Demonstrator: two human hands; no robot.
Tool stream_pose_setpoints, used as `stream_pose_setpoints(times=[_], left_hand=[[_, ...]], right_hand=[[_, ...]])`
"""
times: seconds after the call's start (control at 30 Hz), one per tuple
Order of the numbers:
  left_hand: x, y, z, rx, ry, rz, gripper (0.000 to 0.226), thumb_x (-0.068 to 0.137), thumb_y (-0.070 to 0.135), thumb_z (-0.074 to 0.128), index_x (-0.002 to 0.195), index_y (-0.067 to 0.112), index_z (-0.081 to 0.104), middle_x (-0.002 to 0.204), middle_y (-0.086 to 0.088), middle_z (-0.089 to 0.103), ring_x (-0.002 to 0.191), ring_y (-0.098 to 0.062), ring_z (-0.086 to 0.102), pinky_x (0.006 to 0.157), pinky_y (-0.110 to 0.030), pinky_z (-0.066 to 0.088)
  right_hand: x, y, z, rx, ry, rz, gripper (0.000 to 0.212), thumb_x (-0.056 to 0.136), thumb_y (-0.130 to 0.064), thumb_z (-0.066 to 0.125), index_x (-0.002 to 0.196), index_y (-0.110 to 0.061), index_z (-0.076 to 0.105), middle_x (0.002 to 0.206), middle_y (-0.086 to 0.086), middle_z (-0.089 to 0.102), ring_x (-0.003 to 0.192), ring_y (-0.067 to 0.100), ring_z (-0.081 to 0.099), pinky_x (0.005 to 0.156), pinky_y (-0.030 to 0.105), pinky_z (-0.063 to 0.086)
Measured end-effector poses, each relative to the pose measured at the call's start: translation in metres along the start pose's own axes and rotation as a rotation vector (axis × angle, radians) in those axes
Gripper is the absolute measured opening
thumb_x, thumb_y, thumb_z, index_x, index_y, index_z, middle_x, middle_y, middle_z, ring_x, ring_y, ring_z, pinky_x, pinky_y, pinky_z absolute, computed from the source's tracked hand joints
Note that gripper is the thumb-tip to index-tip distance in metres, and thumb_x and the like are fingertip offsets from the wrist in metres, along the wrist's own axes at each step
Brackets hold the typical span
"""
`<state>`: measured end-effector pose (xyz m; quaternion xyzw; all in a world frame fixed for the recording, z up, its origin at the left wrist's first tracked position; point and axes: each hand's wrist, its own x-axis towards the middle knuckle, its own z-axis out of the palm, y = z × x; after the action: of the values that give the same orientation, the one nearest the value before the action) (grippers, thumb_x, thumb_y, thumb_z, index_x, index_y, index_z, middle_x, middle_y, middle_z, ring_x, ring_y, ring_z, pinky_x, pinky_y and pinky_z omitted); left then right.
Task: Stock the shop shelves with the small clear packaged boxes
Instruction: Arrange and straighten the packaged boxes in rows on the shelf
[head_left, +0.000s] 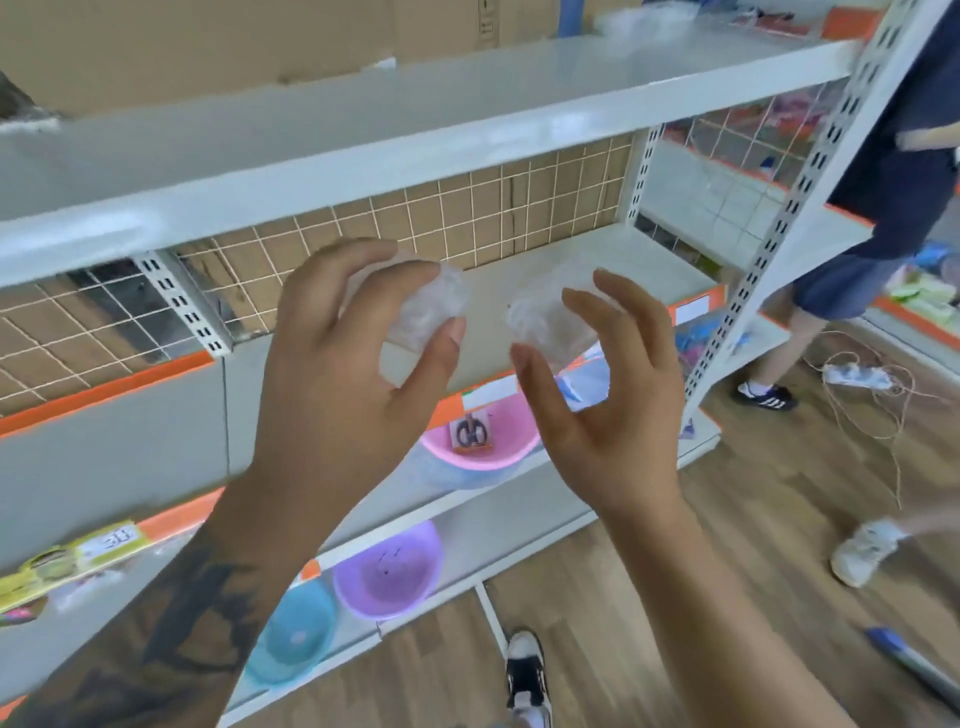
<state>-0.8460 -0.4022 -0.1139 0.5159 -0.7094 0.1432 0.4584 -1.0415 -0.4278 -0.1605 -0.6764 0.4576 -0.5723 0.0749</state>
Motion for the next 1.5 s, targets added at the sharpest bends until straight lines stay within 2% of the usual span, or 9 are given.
stream_pose_setpoints(times=[0.1,0.3,0.4,0.5,0.77,0.97,1.1,1.23,1.5], left_hand=[[0.041,-0.005,0.027,-0.006,0.060,0.001,0.031,0.098,0.028,0.069,0.120,0.006,0.072,0.129,-0.018,0.060,0.122,-0.036,0.059,0.102,-0.051,0.048],[0.124,-0.014,0.075,0.008,0.154,-0.021,0.032,0.100,0.031,0.067,0.122,0.009,0.070,0.131,-0.017,0.059,0.123,-0.035,0.058,0.105,-0.046,0.047],[0.165,-0.019,0.090,0.029,0.150,-0.029,0.033,0.100,0.036,0.064,0.124,0.014,0.069,0.133,-0.013,0.058,0.123,-0.031,0.057,0.106,-0.039,0.046],[0.204,-0.024,0.102,0.106,0.110,-0.022,0.038,0.100,0.042,0.059,0.128,0.018,0.065,0.138,-0.011,0.053,0.127,-0.030,0.053,0.105,-0.029,0.040],[0.274,-0.029,0.154,0.289,-0.099,-0.031,0.042,0.100,0.042,0.054,0.130,0.015,0.060,0.139,-0.013,0.050,0.115,-0.043,0.051,0.102,-0.047,0.043],[0.299,-0.029,0.209,0.275,-0.278,-0.314,0.046,0.099,0.051,0.053,0.136,0.023,0.054,0.134,-0.013,0.052,0.123,-0.041,0.050,0.105,-0.050,0.043],[0.306,-0.025,0.243,0.370,-0.346,-0.426,0.050,0.099,0.049,0.054,0.141,0.022,0.050,0.138,-0.013,0.049,0.125,-0.042,0.047,0.107,-0.051,0.042],[0.313,-0.035,0.259,0.365,-0.414,-0.577,0.055,0.097,0.052,0.058,0.144,0.023,0.049,0.144,-0.015,0.047,0.131,-0.039,0.045,0.114,-0.044,0.036],[0.336,-0.054,0.258,0.420,-0.649,-0.620,0.069,0.090,0.076,0.047,0.149,0.040,0.043,0.154,-0.001,0.045,0.139,-0.027,0.045,0.114,-0.043,0.038]], right_hand=[[0.050,0.021,-0.001,-0.026,0.062,-0.027,0.045,0.089,-0.033,0.077,0.125,-0.008,0.066,0.141,0.011,0.054,0.134,0.022,0.050,0.109,0.028,0.040],[0.159,0.060,0.010,-0.037,0.070,-0.082,0.046,0.089,-0.036,0.077,0.126,-0.012,0.066,0.141,0.006,0.053,0.132,0.020,0.052,0.100,0.045,0.050],[0.209,0.073,0.015,-0.065,0.034,-0.108,0.045,0.087,-0.037,0.076,0.124,-0.013,0.067,0.136,0.007,0.057,0.127,0.019,0.055,0.103,0.041,0.047],[0.248,0.084,0.018,-0.100,-0.038,-0.117,0.045,0.087,-0.042,0.075,0.123,-0.015,0.068,0.131,0.003,0.059,0.121,0.018,0.059,0.102,0.040,0.048],[0.328,0.122,0.023,-0.245,-0.177,0.012,0.051,0.088,-0.056,0.068,0.129,-0.025,0.063,0.136,-0.005,0.056,0.118,0.024,0.058,0.094,0.038,0.051],[0.391,0.161,0.025,-0.301,-0.306,0.012,0.049,0.087,-0.057,0.069,0.123,-0.026,0.064,0.124,0.000,0.060,0.107,0.025,0.062,0.080,0.034,0.049],[0.414,0.183,0.036,-0.252,-0.439,-0.013,0.048,0.083,-0.058,0.073,0.114,-0.022,0.065,0.113,0.004,0.061,0.103,0.028,0.062,0.083,0.038,0.053],[0.431,0.209,0.042,-0.331,-0.715,-0.066,0.060,0.083,-0.062,0.071,0.126,-0.022,0.059,0.125,0.007,0.053,0.118,0.032,0.057,0.097,0.045,0.050],[0.485,0.233,0.039,-0.245,-1.018,-0.155,0.063,0.082,-0.046,0.079,0.138,-0.034,0.053,0.146,-0.002,0.043,0.125,0.018,0.048,0.093,0.028,0.039]])
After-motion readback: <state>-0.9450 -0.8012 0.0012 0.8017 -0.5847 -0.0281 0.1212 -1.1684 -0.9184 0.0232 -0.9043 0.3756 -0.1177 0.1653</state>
